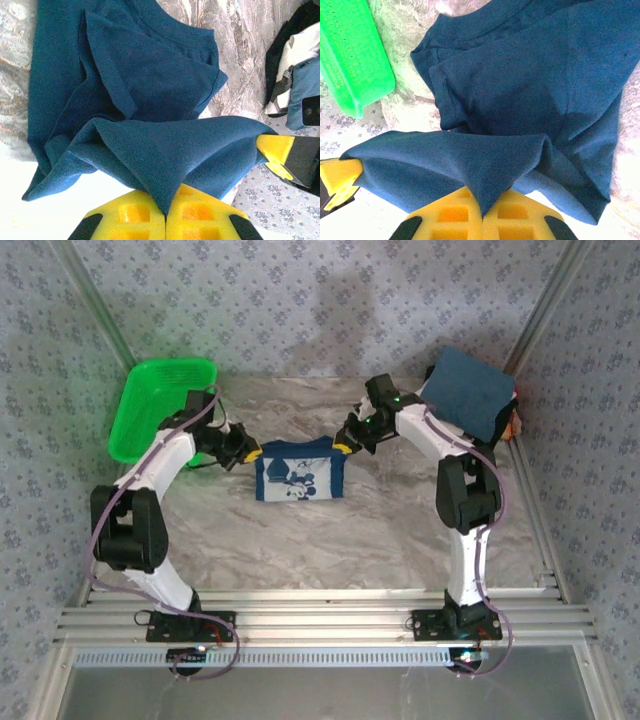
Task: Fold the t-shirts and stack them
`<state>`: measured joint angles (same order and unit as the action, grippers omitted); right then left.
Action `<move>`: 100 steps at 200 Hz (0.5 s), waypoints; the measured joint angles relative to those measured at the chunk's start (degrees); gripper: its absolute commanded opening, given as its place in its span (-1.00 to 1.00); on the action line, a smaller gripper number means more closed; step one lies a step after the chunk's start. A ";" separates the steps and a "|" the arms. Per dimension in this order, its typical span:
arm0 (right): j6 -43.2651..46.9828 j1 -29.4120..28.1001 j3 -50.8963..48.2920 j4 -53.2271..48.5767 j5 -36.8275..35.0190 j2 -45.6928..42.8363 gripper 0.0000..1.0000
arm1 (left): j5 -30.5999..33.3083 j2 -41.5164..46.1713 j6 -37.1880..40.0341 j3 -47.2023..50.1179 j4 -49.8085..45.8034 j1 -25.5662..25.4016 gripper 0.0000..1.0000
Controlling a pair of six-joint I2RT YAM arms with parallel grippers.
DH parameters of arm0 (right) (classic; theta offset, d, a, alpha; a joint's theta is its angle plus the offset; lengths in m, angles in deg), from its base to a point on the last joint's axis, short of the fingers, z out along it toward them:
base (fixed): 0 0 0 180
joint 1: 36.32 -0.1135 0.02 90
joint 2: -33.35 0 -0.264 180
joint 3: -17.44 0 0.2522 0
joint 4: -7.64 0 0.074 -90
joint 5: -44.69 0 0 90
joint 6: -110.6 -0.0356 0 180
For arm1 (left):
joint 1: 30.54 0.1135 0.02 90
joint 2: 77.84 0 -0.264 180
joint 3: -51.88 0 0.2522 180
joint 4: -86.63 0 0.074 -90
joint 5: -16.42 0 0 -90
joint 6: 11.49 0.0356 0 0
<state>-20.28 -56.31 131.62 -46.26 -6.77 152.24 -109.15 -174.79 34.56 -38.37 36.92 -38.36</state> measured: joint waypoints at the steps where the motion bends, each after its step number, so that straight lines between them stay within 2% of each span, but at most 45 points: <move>1: 0.00 0.02 0.09 -0.02 0.02 0.09 -0.95 | 0.00 -0.09 0.02 -0.07 0.02 0.02 -1.00; 100: -0.17 1.44 9.77 -0.26 1.99 11.67 -0.89 | 0.02 -11.63 2.43 -8.00 0.66 1.49 -1.00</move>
<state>-20.45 -54.87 141.39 -46.52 -4.78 163.92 -109.13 -186.41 36.99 -46.37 37.58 -36.87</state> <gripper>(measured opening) 0.065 0.049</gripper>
